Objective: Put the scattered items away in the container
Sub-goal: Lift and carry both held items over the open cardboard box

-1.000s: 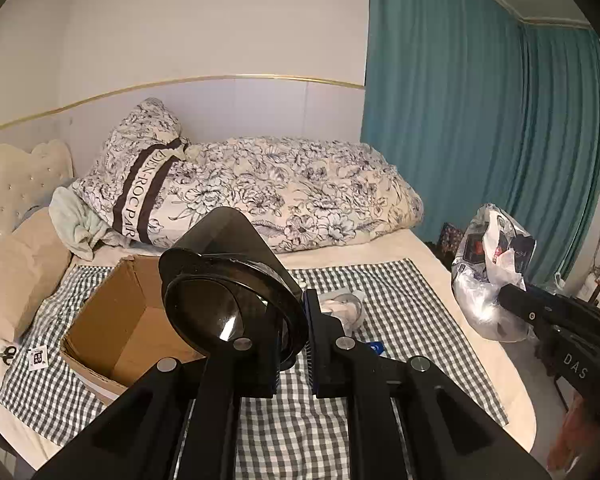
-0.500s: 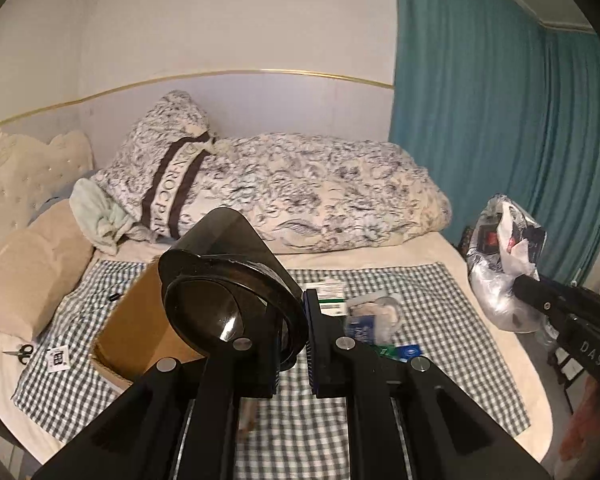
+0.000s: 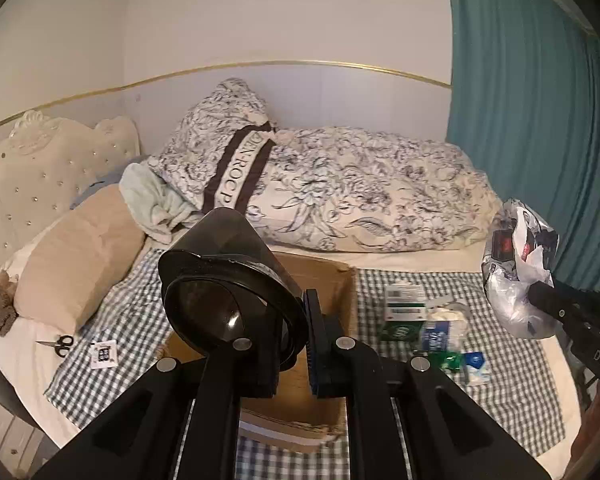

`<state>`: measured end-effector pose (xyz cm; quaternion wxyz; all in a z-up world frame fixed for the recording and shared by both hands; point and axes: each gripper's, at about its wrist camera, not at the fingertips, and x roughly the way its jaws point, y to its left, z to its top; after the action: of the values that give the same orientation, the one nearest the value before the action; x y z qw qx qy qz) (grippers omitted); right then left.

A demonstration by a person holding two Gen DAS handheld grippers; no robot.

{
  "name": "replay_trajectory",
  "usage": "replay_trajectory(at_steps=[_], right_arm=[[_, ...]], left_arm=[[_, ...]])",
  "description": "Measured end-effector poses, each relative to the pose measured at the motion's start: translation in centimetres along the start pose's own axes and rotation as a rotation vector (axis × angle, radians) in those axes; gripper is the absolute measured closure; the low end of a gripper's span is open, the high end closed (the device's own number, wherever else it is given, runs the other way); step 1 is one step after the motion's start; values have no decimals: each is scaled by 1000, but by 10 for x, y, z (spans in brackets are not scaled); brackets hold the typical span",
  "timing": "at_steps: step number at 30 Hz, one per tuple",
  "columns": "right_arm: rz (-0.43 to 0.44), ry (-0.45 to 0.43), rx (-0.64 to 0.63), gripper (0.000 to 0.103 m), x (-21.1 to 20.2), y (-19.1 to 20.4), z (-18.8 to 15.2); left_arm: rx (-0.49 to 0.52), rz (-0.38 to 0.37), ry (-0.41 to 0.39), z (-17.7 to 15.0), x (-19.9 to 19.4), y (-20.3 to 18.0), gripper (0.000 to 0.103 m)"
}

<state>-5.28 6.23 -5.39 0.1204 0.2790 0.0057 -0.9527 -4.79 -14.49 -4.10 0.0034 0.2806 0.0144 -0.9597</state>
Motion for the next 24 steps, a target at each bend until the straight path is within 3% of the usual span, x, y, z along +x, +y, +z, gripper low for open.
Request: replay_trajectory(at_steps=[13,24], right_arm=[[116,90,-55,81,74,41,8],[166,175,-119,81,140,73,16]], left_arm=[[-29,37,77,-3,51,35,93],[-29,13,165,-14,100,45,93]])
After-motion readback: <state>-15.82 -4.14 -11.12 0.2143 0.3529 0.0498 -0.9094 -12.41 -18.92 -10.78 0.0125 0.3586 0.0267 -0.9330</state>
